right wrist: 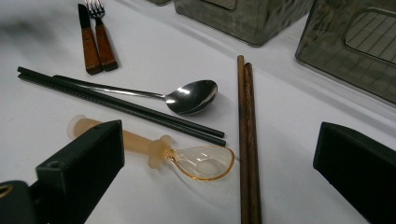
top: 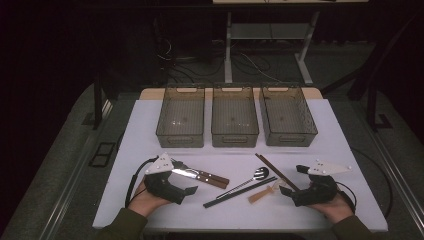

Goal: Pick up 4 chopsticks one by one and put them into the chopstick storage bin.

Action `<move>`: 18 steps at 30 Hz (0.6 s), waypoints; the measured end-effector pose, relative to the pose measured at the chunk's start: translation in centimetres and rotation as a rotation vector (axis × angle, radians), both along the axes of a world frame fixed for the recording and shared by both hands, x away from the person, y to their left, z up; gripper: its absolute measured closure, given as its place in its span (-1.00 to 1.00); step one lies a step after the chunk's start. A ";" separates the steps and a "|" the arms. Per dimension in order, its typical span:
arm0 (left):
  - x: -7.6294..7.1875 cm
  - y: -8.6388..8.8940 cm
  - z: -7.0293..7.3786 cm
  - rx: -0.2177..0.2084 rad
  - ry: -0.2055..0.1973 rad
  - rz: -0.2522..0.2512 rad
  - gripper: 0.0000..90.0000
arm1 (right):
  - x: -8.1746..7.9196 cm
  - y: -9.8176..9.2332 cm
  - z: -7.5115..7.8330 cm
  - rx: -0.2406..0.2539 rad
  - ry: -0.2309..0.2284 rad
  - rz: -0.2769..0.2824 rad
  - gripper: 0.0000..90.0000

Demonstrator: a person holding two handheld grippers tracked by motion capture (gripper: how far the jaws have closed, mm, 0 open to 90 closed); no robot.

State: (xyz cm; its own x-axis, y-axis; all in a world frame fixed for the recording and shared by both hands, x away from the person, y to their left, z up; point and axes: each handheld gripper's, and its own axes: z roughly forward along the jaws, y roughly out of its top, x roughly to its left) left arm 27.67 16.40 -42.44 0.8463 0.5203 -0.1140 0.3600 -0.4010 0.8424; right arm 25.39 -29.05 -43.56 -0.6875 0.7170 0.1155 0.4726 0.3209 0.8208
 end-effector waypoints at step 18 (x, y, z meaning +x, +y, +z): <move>-0.2 -0.7 0.4 0.002 0.007 -0.027 -0.97 | 0.2 0.0 0.2 0.018 0.001 0.002 -0.97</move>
